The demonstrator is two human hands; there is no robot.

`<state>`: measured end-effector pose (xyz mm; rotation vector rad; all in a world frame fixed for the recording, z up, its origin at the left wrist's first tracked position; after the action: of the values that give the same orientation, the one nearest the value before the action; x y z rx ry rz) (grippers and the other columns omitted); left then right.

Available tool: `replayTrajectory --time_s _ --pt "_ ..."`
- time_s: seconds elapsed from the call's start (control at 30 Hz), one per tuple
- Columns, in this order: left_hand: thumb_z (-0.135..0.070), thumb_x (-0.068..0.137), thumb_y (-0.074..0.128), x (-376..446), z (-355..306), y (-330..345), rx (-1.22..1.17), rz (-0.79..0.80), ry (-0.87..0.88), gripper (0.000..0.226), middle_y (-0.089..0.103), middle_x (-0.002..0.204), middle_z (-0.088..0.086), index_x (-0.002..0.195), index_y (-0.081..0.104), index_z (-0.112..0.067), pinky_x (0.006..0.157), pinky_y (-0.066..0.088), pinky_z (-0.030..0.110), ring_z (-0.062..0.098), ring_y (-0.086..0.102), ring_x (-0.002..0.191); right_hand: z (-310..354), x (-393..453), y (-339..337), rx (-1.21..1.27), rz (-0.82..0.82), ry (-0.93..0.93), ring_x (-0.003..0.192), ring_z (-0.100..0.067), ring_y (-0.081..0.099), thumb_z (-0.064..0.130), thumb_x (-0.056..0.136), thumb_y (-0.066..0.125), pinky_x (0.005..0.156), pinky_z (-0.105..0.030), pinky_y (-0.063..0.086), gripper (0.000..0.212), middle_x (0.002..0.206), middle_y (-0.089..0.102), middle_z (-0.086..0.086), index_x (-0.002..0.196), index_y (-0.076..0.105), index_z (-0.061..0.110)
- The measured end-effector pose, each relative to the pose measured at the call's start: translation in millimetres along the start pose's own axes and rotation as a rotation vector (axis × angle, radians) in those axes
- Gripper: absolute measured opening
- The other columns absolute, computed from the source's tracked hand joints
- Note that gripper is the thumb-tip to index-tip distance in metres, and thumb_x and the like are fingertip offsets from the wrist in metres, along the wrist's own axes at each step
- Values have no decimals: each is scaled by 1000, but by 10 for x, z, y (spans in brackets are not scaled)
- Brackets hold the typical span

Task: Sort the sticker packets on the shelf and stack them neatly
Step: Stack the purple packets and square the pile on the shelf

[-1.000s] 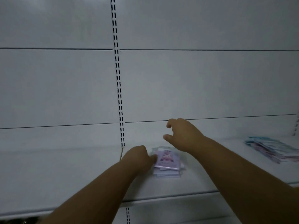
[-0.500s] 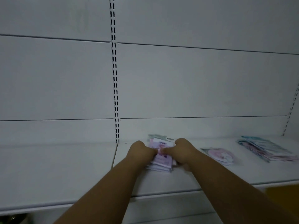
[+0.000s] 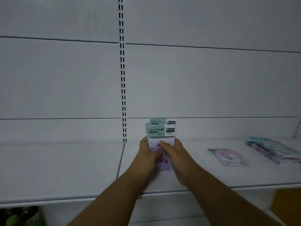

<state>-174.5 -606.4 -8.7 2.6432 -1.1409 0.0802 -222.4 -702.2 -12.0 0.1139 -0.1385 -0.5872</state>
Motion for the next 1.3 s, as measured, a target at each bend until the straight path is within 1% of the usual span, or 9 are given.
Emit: replayTrajectory --time_s 0.3,0.5,0.57,0.63,0.8,0.93,1.07,1.2,1.3 --pt "10 92 44 -76 -119 45 400 213 72 48 69 118 9 127 55 -20 89 57 33 19 68 105 33 -69 -101 -196 165 -66 100 -26 69 23 96 53 85 -48 57 35 121 64 -13 129 44 16" --pt "7 89 49 -71 -186 4 613 221 104 45 72 106 -12 115 58 -29 79 54 14 2 66 99 77 -59 -148 -486 287 -85 116 -14 60 32 95 53 104 -38 47 50 134 57 -1 141 34 23" --pt "4 89 51 -81 -194 -8 688 236 126 44 71 91 -28 99 61 -38 66 48 3 -11 64 89 67 -72 -160 -581 283 -100 115 -6 59 30 95 54 99 -27 48 50 134 57 5 141 36 26" --pt "-2 89 54 -58 -189 -31 764 214 136 38 72 96 -18 101 63 -36 69 51 8 -5 66 91 104 -89 -160 -641 267 -140 108 5 59 28 95 54 87 -10 47 44 128 60 11 137 41 29" --pt "-8 87 55 -14 -139 -65 879 234 139 40 63 116 -6 121 53 -29 83 48 18 8 60 106 93 -68 -163 -793 254 -159 122 -13 52 28 96 51 107 -31 39 48 137 53 3 142 36 23" --pt "-6 85 54 9 -104 -92 968 240 110 42 64 119 -2 121 56 -28 97 51 36 15 59 112 84 -32 -140 -801 270 -162 117 -11 54 27 96 52 95 -20 42 42 131 56 4 137 40 22" --pt "-6 87 54 -19 -127 -144 976 234 145 40 69 110 -10 112 64 -34 76 47 7 -2 62 99 146 9 -244 -706 145 -235 94 -5 67 31 84 70 76 -18 54 31 108 69 11 113 59 27" --pt "-8 86 54 -19 -67 -237 991 136 150 36 69 110 -10 114 63 -30 81 48 14 -1 62 100 134 22 -315 -711 71 -286 79 2 68 48 73 75 63 -15 55 35 94 72 14 101 61 33" --pt "-11 87 59 19 -31 -311 971 81 101 33 66 98 -20 113 57 -32 66 43 4 -14 59 90 151 41 -324 -713 113 -294 78 7 66 41 76 75 59 -9 51 28 93 71 17 99 60 37"
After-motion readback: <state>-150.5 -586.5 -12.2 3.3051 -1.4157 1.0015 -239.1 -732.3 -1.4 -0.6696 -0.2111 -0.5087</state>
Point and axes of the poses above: each hand's wrist, its own x-axis towards the middle knuckle, its own y-axis out of the palm, z = x × y, the point moved 7 cm from there along x, towards the middle knuckle
